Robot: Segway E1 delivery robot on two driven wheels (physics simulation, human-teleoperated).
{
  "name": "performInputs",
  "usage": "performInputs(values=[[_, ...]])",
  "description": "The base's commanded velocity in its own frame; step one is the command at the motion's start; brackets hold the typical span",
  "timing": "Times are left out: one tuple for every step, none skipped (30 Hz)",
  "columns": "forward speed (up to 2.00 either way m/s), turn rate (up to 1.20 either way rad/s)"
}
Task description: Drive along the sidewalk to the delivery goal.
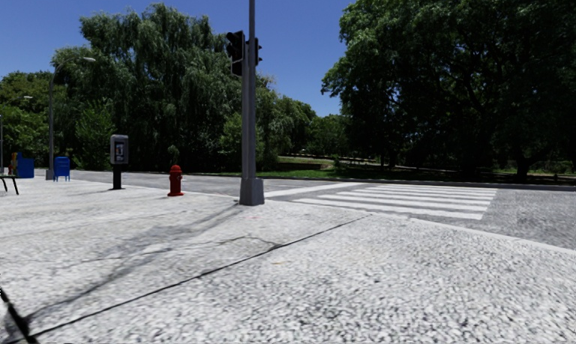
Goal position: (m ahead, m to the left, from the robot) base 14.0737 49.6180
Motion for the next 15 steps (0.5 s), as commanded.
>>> performInputs(values=[[1.83, 0.0], [1.83, 0.0], [1.83, 0.33], [1.83, 0.33], [1.83, 0.57], [1.83, 1.2], [1.83, 1.2], [1.83, 1.2], [1.83, 1.2], [1.83, 1.2], [1.83, 1.2], [1.83, 1.2], [1.83, 1.2], [1.83, 1.2], [1.83, 1.2]])
